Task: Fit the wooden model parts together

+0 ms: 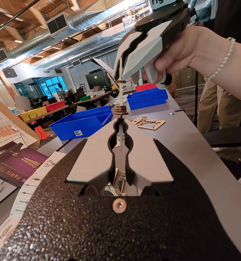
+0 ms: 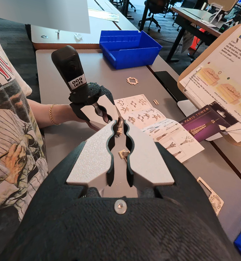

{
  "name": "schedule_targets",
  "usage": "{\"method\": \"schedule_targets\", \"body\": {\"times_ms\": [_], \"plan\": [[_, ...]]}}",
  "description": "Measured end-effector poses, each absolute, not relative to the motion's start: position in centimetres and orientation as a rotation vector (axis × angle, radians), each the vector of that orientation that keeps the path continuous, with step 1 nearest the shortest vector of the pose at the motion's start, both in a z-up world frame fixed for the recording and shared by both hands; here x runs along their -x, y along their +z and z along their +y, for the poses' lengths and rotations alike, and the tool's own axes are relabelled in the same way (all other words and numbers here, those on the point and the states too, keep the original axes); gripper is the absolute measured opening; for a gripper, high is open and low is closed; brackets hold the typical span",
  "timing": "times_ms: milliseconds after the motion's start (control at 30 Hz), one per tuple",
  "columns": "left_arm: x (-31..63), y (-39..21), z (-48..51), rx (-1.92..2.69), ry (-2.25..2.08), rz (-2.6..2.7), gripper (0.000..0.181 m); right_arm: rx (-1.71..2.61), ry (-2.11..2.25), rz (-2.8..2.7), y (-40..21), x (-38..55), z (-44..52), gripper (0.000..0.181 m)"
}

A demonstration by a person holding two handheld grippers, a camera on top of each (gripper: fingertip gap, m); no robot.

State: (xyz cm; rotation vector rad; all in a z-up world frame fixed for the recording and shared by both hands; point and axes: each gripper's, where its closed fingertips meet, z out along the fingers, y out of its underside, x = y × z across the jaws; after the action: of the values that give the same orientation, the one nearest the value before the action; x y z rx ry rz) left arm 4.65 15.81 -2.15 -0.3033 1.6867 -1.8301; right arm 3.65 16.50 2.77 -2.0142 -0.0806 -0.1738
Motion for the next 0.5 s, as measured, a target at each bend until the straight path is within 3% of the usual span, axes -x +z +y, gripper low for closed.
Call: {"method": "schedule_targets", "body": {"times_ms": [300,500], "plan": [[-4.3,-2.3,15.5,0.292,-1.873,1.722,0.0,1.988,-0.093,-0.132,2.6,-2.7,16.8,0.005],[-4.5,-2.4,15.5,0.297,-1.868,1.726,0.0,1.988,-0.105,-0.185,2.5,-2.5,16.6,0.014]]}}
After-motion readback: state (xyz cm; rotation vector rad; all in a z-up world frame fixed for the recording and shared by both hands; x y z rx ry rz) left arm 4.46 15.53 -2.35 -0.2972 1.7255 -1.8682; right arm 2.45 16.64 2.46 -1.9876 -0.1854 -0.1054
